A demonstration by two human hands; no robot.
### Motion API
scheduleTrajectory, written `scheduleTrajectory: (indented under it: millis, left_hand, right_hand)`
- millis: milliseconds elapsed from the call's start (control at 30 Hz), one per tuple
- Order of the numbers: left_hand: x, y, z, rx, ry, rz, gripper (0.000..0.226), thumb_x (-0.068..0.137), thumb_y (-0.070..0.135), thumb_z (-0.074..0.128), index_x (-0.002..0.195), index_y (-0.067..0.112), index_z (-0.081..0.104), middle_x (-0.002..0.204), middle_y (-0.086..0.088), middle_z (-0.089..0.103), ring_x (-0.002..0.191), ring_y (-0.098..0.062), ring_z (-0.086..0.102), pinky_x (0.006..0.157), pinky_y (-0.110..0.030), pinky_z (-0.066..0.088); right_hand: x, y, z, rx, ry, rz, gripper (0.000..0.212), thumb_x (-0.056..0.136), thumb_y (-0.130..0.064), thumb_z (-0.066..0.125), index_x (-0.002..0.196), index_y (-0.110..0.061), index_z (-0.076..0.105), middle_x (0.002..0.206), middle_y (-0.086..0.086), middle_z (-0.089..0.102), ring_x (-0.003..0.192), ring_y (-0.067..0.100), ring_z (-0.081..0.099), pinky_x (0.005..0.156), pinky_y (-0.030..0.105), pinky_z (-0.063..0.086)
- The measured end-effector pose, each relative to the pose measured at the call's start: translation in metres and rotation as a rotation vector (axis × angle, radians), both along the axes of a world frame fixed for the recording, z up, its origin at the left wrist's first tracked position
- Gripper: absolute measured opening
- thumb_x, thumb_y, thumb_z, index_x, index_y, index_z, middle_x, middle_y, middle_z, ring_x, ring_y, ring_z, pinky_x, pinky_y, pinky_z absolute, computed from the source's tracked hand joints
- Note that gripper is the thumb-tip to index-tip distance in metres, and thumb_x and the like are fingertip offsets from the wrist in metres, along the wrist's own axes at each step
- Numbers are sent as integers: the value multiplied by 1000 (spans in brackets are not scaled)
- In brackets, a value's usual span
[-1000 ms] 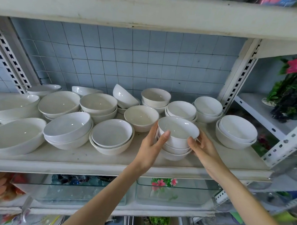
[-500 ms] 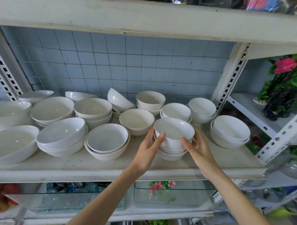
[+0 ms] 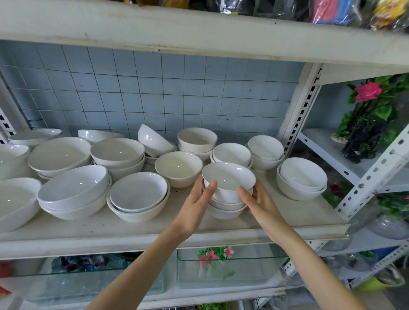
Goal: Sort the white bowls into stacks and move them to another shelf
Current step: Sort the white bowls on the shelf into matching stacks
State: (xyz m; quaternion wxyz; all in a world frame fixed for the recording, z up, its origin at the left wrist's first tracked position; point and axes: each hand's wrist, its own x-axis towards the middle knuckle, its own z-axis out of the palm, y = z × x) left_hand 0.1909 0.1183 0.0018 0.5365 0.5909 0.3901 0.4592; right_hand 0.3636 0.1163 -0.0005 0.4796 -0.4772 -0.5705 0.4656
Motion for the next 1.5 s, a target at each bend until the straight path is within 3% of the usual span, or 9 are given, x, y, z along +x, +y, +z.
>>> scheduleTrajectory:
  millis: [100, 233, 400, 500, 600, 933, 1067, 1300, 1500]
  left_hand:
    - [-6, -1, 7, -3, 80, 1, 21, 100, 30, 40, 116, 38, 49, 118, 24, 57, 104, 21, 51, 90, -5, 39]
    - [-30, -8, 26, 81, 357, 93, 48, 97, 44, 39, 140, 24, 41, 141, 14, 44, 125, 3, 41, 102, -15, 28]
    - [-82, -26, 54, 436, 929, 310, 67, 92, 67, 24, 143, 25, 37, 145, 7, 43, 127, -19, 47, 94, -38, 43]
    - [-120, -32, 58, 577, 1092, 490, 68, 90, 58, 24, 136, 13, 48, 136, -6, 55, 122, -27, 52, 98, -40, 42]
    - [-155, -36, 53, 541, 1253, 535, 73, 91, 58, 21, 139, 8, 46, 142, -11, 49, 132, -31, 44, 110, -50, 28]
    - [-234, -77, 39, 386, 1430, 628, 83, 87, 65, 14, 144, 10, 37, 146, -12, 42, 136, -32, 38, 112, -55, 23]
    - [-256, -103, 40, 316, 1437, 700, 85, 85, 64, 16, 142, 6, 40, 145, -14, 44, 135, -34, 39, 110, -58, 24]
    - [-273, -149, 28, 142, 1480, 758, 94, 78, 70, 2, 149, 15, 26, 153, -6, 31, 142, -26, 28, 116, -49, 15]
    - [-294, -162, 15, 48, 1413, 780, 92, 80, 71, 9, 150, 15, 21, 156, -5, 26, 144, -24, 23, 118, -47, 14]
  right_hand:
    - [4, -2, 6, -19, -61, 14, 53, 79, -50, 67, 124, -29, 47, 123, -15, 58, 112, -3, 55, 89, 16, 48]
    - [7, -13, 21, 25, -246, -36, 53, 85, -53, 53, 132, -33, 40, 134, -25, 46, 127, -2, 41, 106, 23, 33]
    - [10, -24, 45, 162, -866, -228, 67, 91, -58, 29, 148, -24, 18, 152, -11, 24, 140, 8, 20, 110, 26, 16]
    - [11, -24, 50, 213, -1178, -305, 75, 88, -64, 18, 149, -21, 17, 157, 0, 18, 144, 17, 16, 116, 45, 16]
    - [5, -31, 50, 203, -1313, -329, 80, 86, -69, 11, 149, -21, 14, 158, 1, 14, 145, 19, 12, 115, 47, 12]
    - [-39, -62, 58, 445, -1255, -391, 65, 90, -55, 34, 132, -7, 49, 136, 12, 51, 123, 32, 48, 103, 47, 35]
    - [-69, -55, 58, 482, -1281, -264, 72, 91, -60, 25, 129, -5, 52, 135, 13, 53, 121, 32, 51, 95, 49, 44]
    - [-118, -52, 53, 560, -1220, -8, 83, 86, -68, 12, 143, -13, 35, 152, 3, 32, 139, 19, 30, 112, 38, 24]
    - [-154, -48, 49, 534, -1102, 129, 72, 87, -63, 29, 143, -17, 35, 150, -3, 32, 134, 16, 35, 105, 33, 35]
